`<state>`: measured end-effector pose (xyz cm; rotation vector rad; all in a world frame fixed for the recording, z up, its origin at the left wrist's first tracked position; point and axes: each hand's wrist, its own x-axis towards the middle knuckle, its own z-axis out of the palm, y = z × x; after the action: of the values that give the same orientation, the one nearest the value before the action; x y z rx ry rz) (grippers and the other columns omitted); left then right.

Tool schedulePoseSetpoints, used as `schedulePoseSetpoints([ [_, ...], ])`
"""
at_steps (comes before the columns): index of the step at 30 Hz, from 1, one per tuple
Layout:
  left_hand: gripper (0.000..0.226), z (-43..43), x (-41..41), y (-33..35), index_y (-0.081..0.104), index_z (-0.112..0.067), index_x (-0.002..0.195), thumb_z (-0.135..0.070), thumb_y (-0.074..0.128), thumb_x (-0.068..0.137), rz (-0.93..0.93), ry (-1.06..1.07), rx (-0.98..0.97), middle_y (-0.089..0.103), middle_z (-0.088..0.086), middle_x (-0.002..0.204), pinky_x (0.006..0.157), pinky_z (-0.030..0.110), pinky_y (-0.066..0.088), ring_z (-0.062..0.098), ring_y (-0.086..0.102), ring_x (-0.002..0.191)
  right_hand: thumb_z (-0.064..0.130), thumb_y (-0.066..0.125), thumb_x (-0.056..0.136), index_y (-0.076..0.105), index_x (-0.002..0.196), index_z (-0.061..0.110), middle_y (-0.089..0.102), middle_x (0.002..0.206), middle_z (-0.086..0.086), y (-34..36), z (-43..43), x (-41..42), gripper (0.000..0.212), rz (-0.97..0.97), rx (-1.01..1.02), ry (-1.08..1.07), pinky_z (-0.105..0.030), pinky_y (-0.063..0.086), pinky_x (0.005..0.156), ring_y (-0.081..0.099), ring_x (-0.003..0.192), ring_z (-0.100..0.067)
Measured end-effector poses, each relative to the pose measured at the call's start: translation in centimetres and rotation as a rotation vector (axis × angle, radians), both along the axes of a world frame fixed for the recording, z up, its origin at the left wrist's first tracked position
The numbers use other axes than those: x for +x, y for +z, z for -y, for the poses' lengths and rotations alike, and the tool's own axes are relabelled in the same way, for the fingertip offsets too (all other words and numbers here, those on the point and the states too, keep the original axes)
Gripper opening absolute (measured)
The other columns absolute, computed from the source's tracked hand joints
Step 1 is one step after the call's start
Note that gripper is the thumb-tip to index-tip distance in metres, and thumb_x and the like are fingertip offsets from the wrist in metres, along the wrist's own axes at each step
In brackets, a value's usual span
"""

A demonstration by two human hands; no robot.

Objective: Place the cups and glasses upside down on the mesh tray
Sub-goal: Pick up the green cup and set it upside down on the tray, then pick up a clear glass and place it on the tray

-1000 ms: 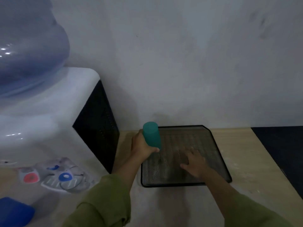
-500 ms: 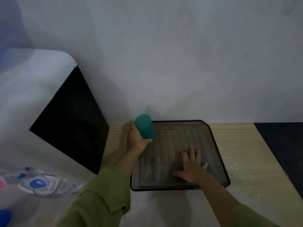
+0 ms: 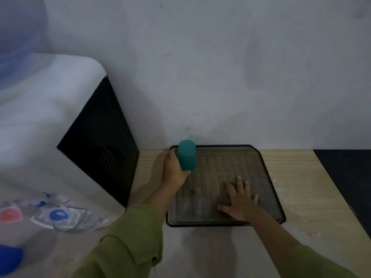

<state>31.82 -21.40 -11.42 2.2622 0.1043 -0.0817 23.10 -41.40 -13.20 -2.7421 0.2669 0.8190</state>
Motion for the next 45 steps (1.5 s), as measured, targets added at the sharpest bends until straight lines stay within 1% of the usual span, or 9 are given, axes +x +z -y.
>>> schedulePoseSetpoints([
  [7, 0.066, -3.2, -6.7, 0.6, 0.039, -0.013, 0.134, -0.017, 0.074, 0.077, 0.094, 0.088, -0.044, 0.05, 0.009, 0.135, 0.104, 0.038, 0.043, 0.023, 0.047, 0.124, 0.049, 0.056, 0.086, 0.014, 0.149, 0.026, -0.012, 0.161, -0.013, 1.4, -4.8, -1.6, 0.079, 0.142, 0.07, -0.014, -0.06, 0.007, 0.118, -0.006, 0.148, -0.034],
  [12, 0.051, -7.6, -12.6, 0.2, 0.048, -0.014, 0.128, -0.023, 0.067, 0.082, 0.055, 0.081, 0.022, 0.056, 0.007, 0.13, 0.096, 0.031, 0.044, 0.023, 0.053, 0.118, 0.043, 0.054, 0.09, 0.024, 0.145, 0.018, 0.014, 0.158, -0.015, 3.0, -11.1, -3.7, 0.068, 0.256, 0.144, 0.049, -0.051, 0.022, 0.118, 0.013, 0.145, -0.033],
  [17, 0.033, -14.6, -18.3, -0.8, 0.058, -0.017, 0.114, -0.027, 0.062, 0.083, 0.013, 0.012, 0.189, 0.061, 0.003, 0.117, 0.09, 0.029, 0.043, 0.022, 0.057, 0.11, 0.029, 0.053, 0.09, 0.037, 0.137, 0.012, 0.042, 0.139, -0.016, 4.2, -17.7, -6.3, 0.052, 0.312, 0.293, 0.121, -0.038, 0.041, 0.104, 0.041, 0.126, -0.032],
  [20, 0.027, -19.1, -20.5, -1.1, 0.063, -0.016, 0.108, -0.028, 0.056, 0.085, -0.031, -0.004, 0.353, 0.064, 0.004, 0.114, 0.093, 0.03, 0.044, 0.022, 0.057, 0.107, 0.027, 0.049, 0.091, 0.041, 0.134, 0.008, 0.046, 0.133, -0.018, 4.8, -21.6, -7.5, 0.047, 0.297, 0.352, 0.163, -0.038, 0.046, 0.098, 0.049, 0.119, -0.033],
  [23, 0.032, -23.4, -21.7, -1.6, 0.059, -0.019, 0.113, -0.031, 0.057, 0.084, -0.129, 0.043, 0.428, 0.06, 0.003, 0.121, 0.097, 0.03, 0.043, 0.022, 0.054, 0.112, 0.024, 0.05, 0.092, 0.041, 0.135, 0.012, 0.047, 0.13, -0.017, 5.2, -25.1, -8.4, 0.046, 0.291, 0.464, 0.155, -0.036, 0.046, 0.096, 0.05, 0.118, -0.031],
  [26, 0.052, -26.5, -22.4, -2.0, 0.047, -0.021, 0.13, -0.037, 0.062, 0.083, -0.206, 0.05, 0.444, 0.046, 0.003, 0.138, 0.104, 0.033, 0.038, 0.021, 0.043, 0.126, 0.021, 0.057, 0.09, 0.05, 0.129, 0.015, 0.053, 0.122, -0.015, 5.5, -28.1, -8.7, 0.04, 0.327, 0.629, 0.078, -0.03, 0.045, 0.087, 0.056, 0.11, -0.031],
  [31, 0.079, -28.7, -22.6, -2.6, 0.023, -0.025, 0.144, -0.054, 0.059, 0.08, -0.309, -0.138, 0.578, 0.011, 0.006, 0.158, 0.119, 0.048, 0.018, 0.026, 0.006, 0.147, 0.013, 0.061, 0.087, 0.059, 0.111, 0.007, 0.062, 0.114, -0.014, 5.4, -30.9, -7.9, 0.025, 0.403, 0.693, -0.102, -0.024, 0.042, 0.077, 0.06, 0.096, -0.024],
  [38, 0.076, -28.4, -23.1, -2.9, 0.013, -0.024, 0.148, -0.048, 0.051, 0.087, -0.315, -0.147, 0.542, -0.002, 0.007, 0.161, 0.12, 0.056, 0.008, 0.029, -0.007, 0.148, 0.012, 0.071, 0.08, 0.061, 0.089, 0.003, 0.067, 0.09, -0.014, 4.4, -32.9, -7.5, 0.016, 0.544, 0.656, -0.286, -0.036, 0.054, 0.072, 0.064, 0.083, -0.027],
  [45, 0.072, -28.5, -23.0, -2.9, 0.017, -0.023, 0.147, -0.049, 0.047, 0.088, -0.33, -0.159, 0.539, -0.002, 0.008, 0.161, 0.119, 0.059, 0.007, 0.031, -0.01, 0.148, 0.007, 0.064, 0.083, 0.057, 0.08, 0.004, 0.066, 0.082, -0.014, 3.9, -34.2, -7.2, 0.008, 0.651, 0.586, -0.364, -0.03, 0.047, 0.061, 0.055, 0.069, -0.018],
])
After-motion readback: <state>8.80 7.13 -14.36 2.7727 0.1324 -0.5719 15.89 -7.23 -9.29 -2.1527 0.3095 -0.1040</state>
